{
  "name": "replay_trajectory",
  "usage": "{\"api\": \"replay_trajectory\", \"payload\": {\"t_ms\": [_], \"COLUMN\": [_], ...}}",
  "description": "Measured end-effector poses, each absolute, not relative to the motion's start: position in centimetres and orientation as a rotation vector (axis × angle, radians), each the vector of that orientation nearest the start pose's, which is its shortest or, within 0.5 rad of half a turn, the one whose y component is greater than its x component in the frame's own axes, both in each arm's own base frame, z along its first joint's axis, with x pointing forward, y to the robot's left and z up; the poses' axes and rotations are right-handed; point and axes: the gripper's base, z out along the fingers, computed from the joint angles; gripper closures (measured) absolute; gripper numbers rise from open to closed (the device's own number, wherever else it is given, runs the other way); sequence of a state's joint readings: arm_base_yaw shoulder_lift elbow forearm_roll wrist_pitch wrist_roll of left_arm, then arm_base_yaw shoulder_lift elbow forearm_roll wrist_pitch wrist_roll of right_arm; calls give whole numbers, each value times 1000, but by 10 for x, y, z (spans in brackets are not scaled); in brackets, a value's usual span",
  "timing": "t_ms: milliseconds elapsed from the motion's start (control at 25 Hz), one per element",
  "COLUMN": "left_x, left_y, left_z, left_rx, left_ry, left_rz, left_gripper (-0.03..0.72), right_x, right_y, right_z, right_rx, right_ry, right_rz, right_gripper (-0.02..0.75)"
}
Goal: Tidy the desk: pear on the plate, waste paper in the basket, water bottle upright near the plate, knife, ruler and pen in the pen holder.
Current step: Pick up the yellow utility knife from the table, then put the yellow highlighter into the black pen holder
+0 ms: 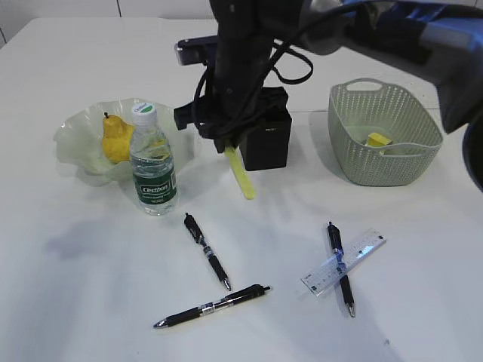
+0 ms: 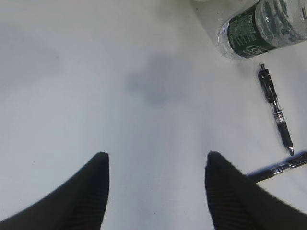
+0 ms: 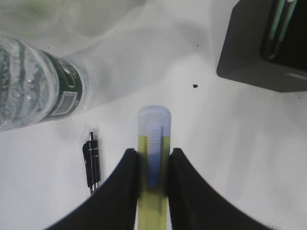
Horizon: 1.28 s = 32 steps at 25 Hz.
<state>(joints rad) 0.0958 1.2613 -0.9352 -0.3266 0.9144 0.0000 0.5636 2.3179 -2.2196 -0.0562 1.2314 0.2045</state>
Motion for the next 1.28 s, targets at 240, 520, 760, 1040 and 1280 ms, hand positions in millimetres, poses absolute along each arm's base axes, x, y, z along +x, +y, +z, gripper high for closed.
{"api": "replay_trajectory", "payload": {"t_ms": [240,520,760,1040,1280], "left_x": [238,237,237,238,238], "left_y": [-1,-1,-1,-1,-3], "left_z": [286,286,286,286,287], "left_rx": [-323,-322,-324,-328,-342], "left_ry": [2680,2681,2681,2679,2673], "left_rz": [-382,-383,-385,-395,-427], "left_gripper": [241,241,241,241,241], "right_x": [415,405,388,350,360], "right_y": [248,194,160,140,143], "right_z": [280,302,329,328,327], "right_rx": [-491,-396,-352,-426,-428], "right_ry": [2705,2740,2720,2755,2560], "right_rz": [129,78,60,-19,25], "right_gripper": [612,612,612,612,612]}}
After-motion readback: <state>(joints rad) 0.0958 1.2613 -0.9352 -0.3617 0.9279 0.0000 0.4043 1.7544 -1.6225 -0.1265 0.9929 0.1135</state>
